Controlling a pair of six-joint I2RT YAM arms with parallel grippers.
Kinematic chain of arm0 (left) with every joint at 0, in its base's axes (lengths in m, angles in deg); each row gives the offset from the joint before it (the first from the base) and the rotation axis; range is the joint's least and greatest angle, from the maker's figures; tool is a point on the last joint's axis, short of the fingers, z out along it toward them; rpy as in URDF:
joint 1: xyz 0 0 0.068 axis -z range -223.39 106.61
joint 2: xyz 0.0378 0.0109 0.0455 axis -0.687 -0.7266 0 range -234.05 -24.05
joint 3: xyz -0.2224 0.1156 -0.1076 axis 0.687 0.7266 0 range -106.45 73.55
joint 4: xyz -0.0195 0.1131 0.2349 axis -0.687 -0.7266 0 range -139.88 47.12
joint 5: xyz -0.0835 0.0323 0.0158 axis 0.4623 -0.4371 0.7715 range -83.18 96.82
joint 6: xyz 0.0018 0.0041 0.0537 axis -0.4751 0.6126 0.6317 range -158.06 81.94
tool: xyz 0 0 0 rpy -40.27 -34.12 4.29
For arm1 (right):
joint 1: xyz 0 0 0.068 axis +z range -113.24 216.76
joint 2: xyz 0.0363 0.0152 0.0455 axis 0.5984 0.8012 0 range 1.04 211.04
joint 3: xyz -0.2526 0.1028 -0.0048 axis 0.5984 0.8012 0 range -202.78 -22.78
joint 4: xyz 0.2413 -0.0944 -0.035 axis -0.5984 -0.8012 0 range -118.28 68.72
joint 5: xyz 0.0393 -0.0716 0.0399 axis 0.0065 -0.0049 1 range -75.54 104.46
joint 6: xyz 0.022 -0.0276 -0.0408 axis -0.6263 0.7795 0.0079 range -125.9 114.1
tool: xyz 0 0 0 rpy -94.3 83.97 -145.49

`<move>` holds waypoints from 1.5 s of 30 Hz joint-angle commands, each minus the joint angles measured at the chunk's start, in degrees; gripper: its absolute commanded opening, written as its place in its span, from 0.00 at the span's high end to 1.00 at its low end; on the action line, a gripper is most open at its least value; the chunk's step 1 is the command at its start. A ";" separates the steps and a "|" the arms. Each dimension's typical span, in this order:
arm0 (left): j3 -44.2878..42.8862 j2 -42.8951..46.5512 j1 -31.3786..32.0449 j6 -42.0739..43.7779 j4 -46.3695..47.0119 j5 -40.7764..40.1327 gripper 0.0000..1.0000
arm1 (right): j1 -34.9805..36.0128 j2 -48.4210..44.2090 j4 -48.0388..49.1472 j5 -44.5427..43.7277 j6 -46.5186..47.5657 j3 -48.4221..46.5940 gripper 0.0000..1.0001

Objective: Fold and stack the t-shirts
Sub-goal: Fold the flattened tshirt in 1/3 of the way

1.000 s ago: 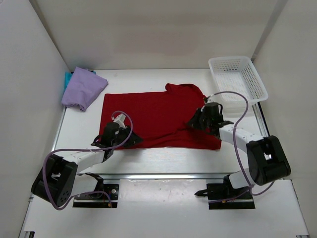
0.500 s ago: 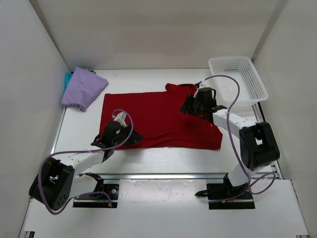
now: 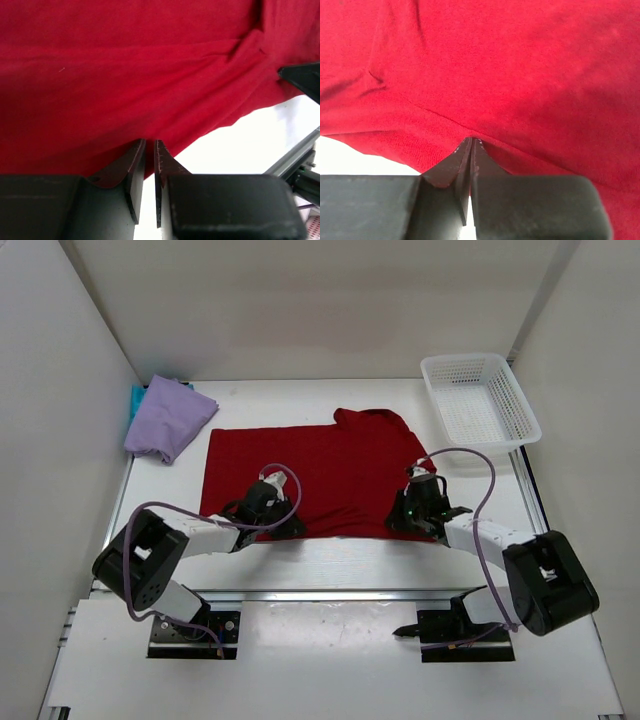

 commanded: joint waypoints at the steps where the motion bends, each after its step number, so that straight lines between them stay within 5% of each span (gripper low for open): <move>1: 2.48 0.59 -1.55 1.08 -0.08 -2.61 0.77 | -0.27 -2.76 0.65 -2.65 -0.11 2.86 1.00; 10: 13.20 9.27 0.28 -2.08 -2.72 1.09 0.77 | 7.37 -15.23 -8.84 -3.36 -6.79 10.17 1.00; 16: 8.05 16.67 -2.25 -1.04 -8.08 1.70 0.67 | -2.98 -18.16 -11.57 2.36 -0.05 -0.61 0.69; 23: -3.47 13.35 -8.32 -1.20 -5.55 3.89 0.64 | -8.27 4.39 -6.21 5.53 9.46 -24.24 0.99; 30: -5.69 7.01 -8.77 -3.93 -1.58 7.15 0.67 | -8.27 31.38 -11.72 2.45 17.89 -53.68 0.76; 45: -1.90 4.90 -8.50 -5.16 3.17 9.69 0.69 | -6.25 56.29 -27.56 -9.84 30.46 -88.87 0.71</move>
